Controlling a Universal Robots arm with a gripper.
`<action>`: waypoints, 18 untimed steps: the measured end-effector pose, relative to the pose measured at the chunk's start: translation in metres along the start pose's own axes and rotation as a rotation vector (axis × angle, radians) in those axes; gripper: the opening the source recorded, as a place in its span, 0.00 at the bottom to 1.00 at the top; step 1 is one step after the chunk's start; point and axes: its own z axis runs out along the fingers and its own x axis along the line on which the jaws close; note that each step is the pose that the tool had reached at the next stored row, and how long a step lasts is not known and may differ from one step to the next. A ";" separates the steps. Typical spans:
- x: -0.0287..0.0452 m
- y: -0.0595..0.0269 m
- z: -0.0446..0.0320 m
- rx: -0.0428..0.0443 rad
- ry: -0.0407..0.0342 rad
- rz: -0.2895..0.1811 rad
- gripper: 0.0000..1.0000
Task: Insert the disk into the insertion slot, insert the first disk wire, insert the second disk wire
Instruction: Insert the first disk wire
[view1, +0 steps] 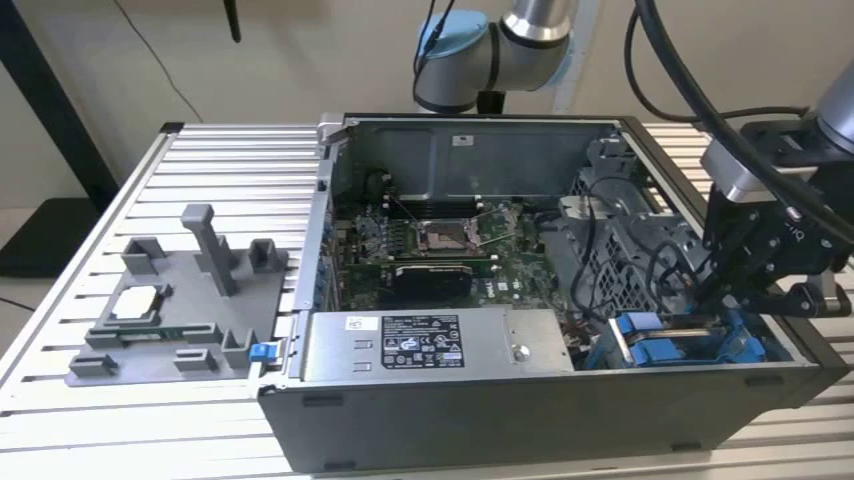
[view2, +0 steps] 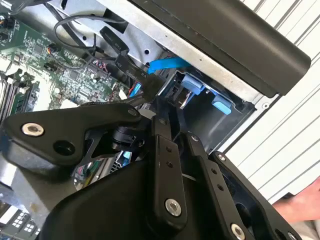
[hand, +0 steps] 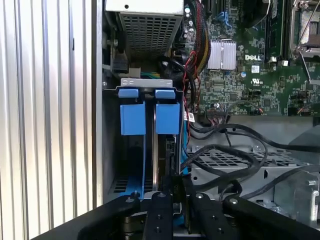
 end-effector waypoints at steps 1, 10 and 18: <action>0.0000 -0.0005 0.0007 0.0000 0.0000 0.000 0.00; 0.0003 -0.0031 0.0054 -0.0002 0.0002 0.006 0.00; 0.0007 -0.0032 0.0120 0.0034 0.0007 0.046 0.00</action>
